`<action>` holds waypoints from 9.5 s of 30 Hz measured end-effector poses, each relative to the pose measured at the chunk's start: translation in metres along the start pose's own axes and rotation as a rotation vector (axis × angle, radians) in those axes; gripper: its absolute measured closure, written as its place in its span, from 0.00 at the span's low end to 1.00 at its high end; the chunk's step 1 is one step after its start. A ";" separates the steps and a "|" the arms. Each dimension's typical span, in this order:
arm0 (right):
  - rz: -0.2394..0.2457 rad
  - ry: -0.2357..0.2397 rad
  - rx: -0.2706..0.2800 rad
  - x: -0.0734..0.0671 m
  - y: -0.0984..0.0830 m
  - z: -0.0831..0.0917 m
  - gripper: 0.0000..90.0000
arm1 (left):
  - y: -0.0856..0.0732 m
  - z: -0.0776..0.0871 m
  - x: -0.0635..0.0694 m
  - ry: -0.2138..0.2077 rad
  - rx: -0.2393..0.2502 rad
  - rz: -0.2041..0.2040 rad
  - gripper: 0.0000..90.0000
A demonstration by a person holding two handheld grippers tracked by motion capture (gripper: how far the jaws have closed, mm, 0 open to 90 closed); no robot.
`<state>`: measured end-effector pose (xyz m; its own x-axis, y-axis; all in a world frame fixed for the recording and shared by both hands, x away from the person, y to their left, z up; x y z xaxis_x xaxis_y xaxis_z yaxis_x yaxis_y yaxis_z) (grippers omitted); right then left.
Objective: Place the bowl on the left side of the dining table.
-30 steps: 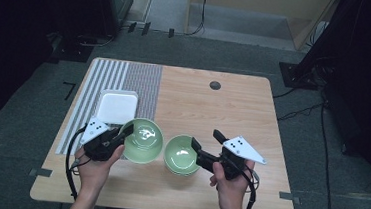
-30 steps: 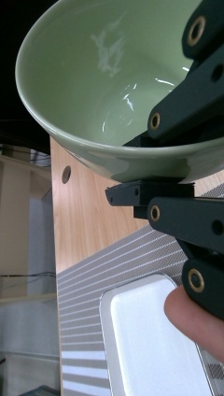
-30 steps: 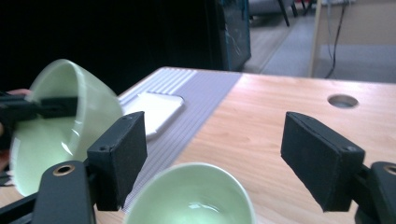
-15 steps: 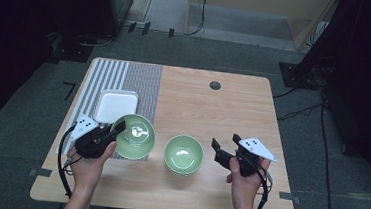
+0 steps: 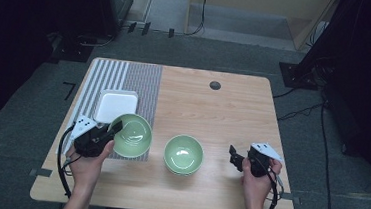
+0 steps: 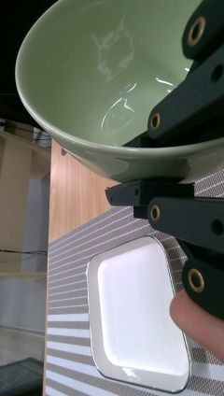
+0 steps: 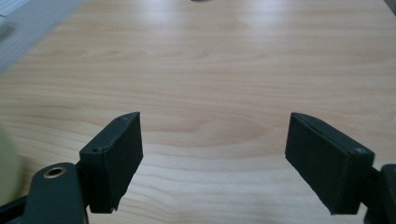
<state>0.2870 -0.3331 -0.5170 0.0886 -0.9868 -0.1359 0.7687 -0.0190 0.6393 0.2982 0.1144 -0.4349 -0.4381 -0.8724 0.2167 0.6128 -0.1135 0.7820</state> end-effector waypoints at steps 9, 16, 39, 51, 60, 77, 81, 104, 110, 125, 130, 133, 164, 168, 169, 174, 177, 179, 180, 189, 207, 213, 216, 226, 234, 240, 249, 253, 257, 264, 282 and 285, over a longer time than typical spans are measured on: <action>-0.058 -0.058 -0.089 0.034 -0.014 -0.018 0.21 | -0.001 0.001 -0.011 0.016 0.002 0.024 0.93; -0.080 -0.057 -0.091 0.045 -0.018 -0.019 0.22 | 0.000 0.003 -0.016 0.026 0.010 0.036 0.93; 0.029 -0.114 -0.132 0.048 -0.023 -0.018 0.18 | 0.007 -0.004 -0.038 0.047 0.018 0.090 0.93; 0.029 -0.115 -0.133 0.048 -0.023 -0.018 0.17 | 0.012 -0.022 -0.054 0.092 -0.016 0.109 0.94; 0.029 -0.115 -0.133 0.048 -0.023 -0.018 0.17 | 0.019 -0.035 -0.077 0.142 -0.028 0.159 0.94; 0.030 -0.115 -0.131 0.048 -0.023 -0.018 0.17 | 0.035 -0.061 -0.096 0.214 -0.103 0.172 0.94; 0.030 -0.115 -0.132 0.048 -0.023 -0.018 0.17 | 0.038 -0.068 -0.104 0.232 -0.134 0.189 0.94; 0.030 -0.115 -0.132 0.048 -0.023 -0.018 0.17 | 0.044 -0.108 -0.138 0.270 -0.381 0.303 0.94; 0.031 -0.113 -0.132 0.048 -0.023 -0.018 0.18 | 0.043 -0.113 -0.143 0.251 -0.409 0.341 0.94; 0.032 -0.113 -0.132 0.048 -0.023 -0.018 0.17 | 0.040 -0.118 -0.153 0.208 -0.486 0.378 0.83; 0.032 -0.113 -0.132 0.048 -0.023 -0.018 0.17 | 0.045 -0.112 -0.153 0.169 -0.422 0.377 0.59; 0.031 -0.113 -0.132 0.048 -0.023 -0.018 0.17 | 0.046 -0.111 -0.152 0.209 -0.414 0.352 0.48; 0.012 -0.127 -0.147 0.047 -0.022 -0.020 0.07 | 0.050 -0.070 -0.108 0.176 -0.237 0.176 0.14; 0.002 -0.136 -0.166 0.047 -0.022 -0.022 0.00 | 0.047 -0.066 -0.103 0.167 -0.222 0.155 0.14; 0.002 -0.136 -0.166 0.047 -0.022 -0.022 0.00 | 0.046 -0.065 -0.102 0.163 -0.220 0.150 0.14; -0.003 -0.139 -0.166 0.047 -0.022 -0.022 0.00 | 0.040 -0.060 -0.095 0.161 -0.214 0.124 0.14; -0.004 -0.140 -0.166 0.047 -0.022 -0.022 0.00 | 0.037 -0.056 -0.091 0.159 -0.202 0.107 0.14; -0.004 -0.140 -0.166 0.047 -0.022 -0.022 0.00 | 0.036 -0.054 -0.088 0.155 -0.194 0.097 0.14; -0.004 -0.140 -0.166 0.047 -0.022 -0.022 0.00 | 0.035 -0.052 -0.086 0.151 -0.187 0.094 0.14; -0.005 -0.140 -0.168 0.047 -0.022 -0.022 0.00 | 0.026 -0.040 -0.079 0.120 -0.165 0.081 0.14; -0.010 -0.143 -0.167 0.047 -0.022 -0.022 0.00 | -0.001 -0.021 -0.073 0.103 -0.147 0.070 0.14; -0.010 -0.144 -0.167 0.047 -0.022 -0.022 0.00 | -0.012 -0.017 -0.074 0.107 -0.148 0.070 0.14; -0.010 -0.144 -0.167 0.047 -0.022 -0.022 0.00 | -0.018 -0.014 -0.075 0.108 -0.148 0.074 0.14; -0.010 -0.144 -0.167 0.047 -0.022 -0.022 0.00 | -0.034 -0.014 -0.071 0.114 -0.164 0.065 0.14; -0.010 -0.144 -0.167 0.047 -0.022 -0.022 0.00 | -0.045 -0.013 -0.073 0.116 -0.176 0.073 0.14; -0.010 -0.144 -0.167 0.047 -0.022 -0.022 0.00 | -0.052 -0.010 -0.074 0.122 -0.180 0.074 0.14; -0.010 -0.144 -0.167 0.047 -0.022 -0.022 0.00 | -0.064 -0.006 -0.079 0.134 -0.192 0.074 0.14; -0.010 -0.144 -0.167 0.047 -0.022 -0.022 0.00 | -0.068 -0.003 -0.082 0.139 -0.202 0.077 0.14; -0.010 -0.144 -0.167 0.047 -0.022 -0.022 0.00 | -0.073 -0.002 -0.085 0.149 -0.213 0.078 0.14; -0.010 -0.144 -0.167 0.047 -0.022 -0.022 0.00 | -0.085 0.000 -0.092 0.170 -0.240 0.087 0.14; -0.010 -0.144 -0.167 0.047 -0.022 -0.022 0.00 | -0.107 0.009 -0.110 0.244 -0.307 0.091 0.14; -0.010 -0.144 -0.167 0.047 -0.022 -0.022 0.00 | -0.110 0.011 -0.113 0.265 -0.321 0.088 0.14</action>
<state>0.2882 -0.3752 -0.5540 -0.0019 -0.9997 -0.0247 0.8645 -0.0140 0.5024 0.2727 0.2306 -0.5388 -0.2157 -0.9728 0.0841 0.8323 -0.1382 0.5368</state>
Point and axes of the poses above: each handheld gripper's, and its own axes: z roughly backward along the jaws, y roughly out of its top, x roughly to its right, the point moved 4 cm from there along -z, roughly forward along the jaws, and after that the axes turned 15 degrees about -x, right-handed, at the moved point
